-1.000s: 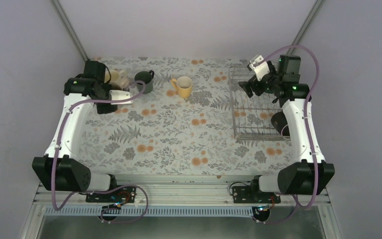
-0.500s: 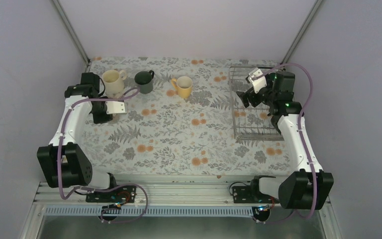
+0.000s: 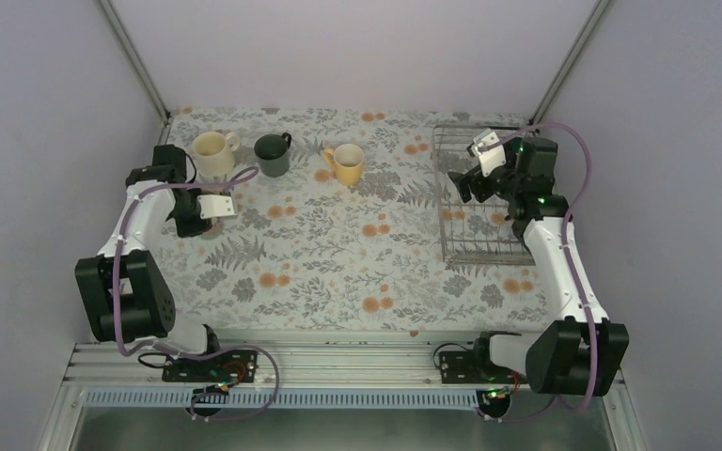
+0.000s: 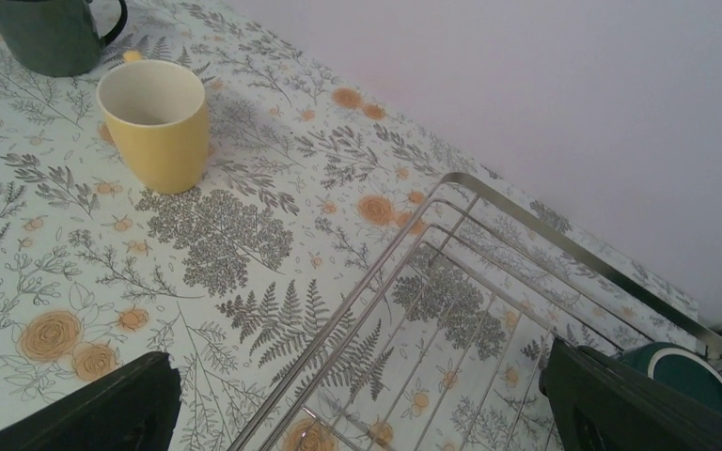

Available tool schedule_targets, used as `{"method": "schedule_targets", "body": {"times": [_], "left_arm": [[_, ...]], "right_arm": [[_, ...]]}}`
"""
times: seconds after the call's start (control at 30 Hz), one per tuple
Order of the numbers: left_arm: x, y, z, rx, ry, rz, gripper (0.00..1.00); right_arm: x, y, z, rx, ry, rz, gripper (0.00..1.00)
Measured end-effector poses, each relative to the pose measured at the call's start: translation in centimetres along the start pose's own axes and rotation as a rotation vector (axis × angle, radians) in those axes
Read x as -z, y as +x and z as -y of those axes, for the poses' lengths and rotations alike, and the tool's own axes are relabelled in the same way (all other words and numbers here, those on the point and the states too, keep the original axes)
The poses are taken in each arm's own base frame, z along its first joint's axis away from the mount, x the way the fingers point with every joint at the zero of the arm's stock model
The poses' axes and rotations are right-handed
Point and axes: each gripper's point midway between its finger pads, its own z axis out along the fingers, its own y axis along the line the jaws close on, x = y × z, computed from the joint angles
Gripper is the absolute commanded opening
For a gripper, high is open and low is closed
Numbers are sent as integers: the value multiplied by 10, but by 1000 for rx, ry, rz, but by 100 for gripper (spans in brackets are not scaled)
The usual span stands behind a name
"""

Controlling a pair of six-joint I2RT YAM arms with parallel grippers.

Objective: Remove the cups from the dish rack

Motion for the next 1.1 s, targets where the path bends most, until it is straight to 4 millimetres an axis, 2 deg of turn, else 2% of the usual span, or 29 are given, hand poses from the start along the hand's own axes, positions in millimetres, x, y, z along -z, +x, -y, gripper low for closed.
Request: {"method": "schedule_targets", "body": {"times": [0.17, 0.3, 0.4, 0.5, 0.57, 0.63, 0.73, 0.77, 0.87, 0.93, 1.0, 1.03, 1.1], "left_arm": [[-3, 1, -11, 9, -35, -3, 23], [-2, 2, -14, 15, -48, -5, 38], [-1, 3, -16, 20, -51, -11, 55], [10, 2, -23, 28, -72, -15, 74], [25, -2, -36, 27, -111, -6, 81], [48, -8, -52, 24, -165, 15, 83], [98, -24, -78, 25, -284, 75, 86], [125, -33, -89, 33, -342, 119, 87], [185, -62, -105, 44, -465, 258, 87], [217, -84, -108, 54, -523, 369, 87], [238, -109, -102, 63, -558, 486, 88], [243, -122, -96, 66, -569, 543, 88], [244, -147, -83, 78, -573, 638, 88]], "right_arm": [[-1, 3, 1, -11, 8, -7, 100], [-3, 7, 0, -13, 10, -13, 100], [-3, 9, 3, -15, 22, -19, 100], [-1, 12, 12, -25, 64, -33, 100], [1, 16, 21, -36, 94, -48, 100], [4, 19, 32, -50, 122, -71, 100], [4, 18, 61, -71, 162, -114, 100], [3, 19, 70, -75, 171, -128, 100], [-2, 25, 96, -80, 187, -188, 99], [-8, 30, 108, -77, 181, -231, 99], [-17, 36, 114, -77, 158, -277, 98], [-20, 37, 115, -81, 147, -290, 96], [-31, 38, 119, -104, 96, -324, 85]]}}
